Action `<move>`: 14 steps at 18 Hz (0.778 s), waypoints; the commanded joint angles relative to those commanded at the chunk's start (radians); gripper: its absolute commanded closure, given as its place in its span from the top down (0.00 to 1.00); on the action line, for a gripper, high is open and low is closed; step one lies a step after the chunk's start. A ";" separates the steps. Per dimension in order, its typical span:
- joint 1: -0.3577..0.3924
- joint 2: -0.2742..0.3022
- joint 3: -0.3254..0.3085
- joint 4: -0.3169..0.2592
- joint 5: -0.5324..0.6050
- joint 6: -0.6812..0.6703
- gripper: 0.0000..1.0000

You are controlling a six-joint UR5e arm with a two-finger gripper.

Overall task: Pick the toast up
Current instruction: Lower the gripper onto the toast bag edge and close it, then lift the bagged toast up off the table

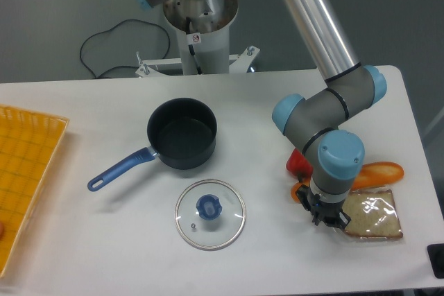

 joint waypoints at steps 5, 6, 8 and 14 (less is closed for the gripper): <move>-0.018 0.045 -0.006 -0.003 -0.002 -0.005 0.00; -0.020 0.052 -0.011 -0.005 -0.011 -0.005 0.00; -0.025 0.074 -0.020 -0.006 -0.029 -0.009 0.00; -0.043 0.155 -0.071 -0.031 -0.025 -0.006 0.00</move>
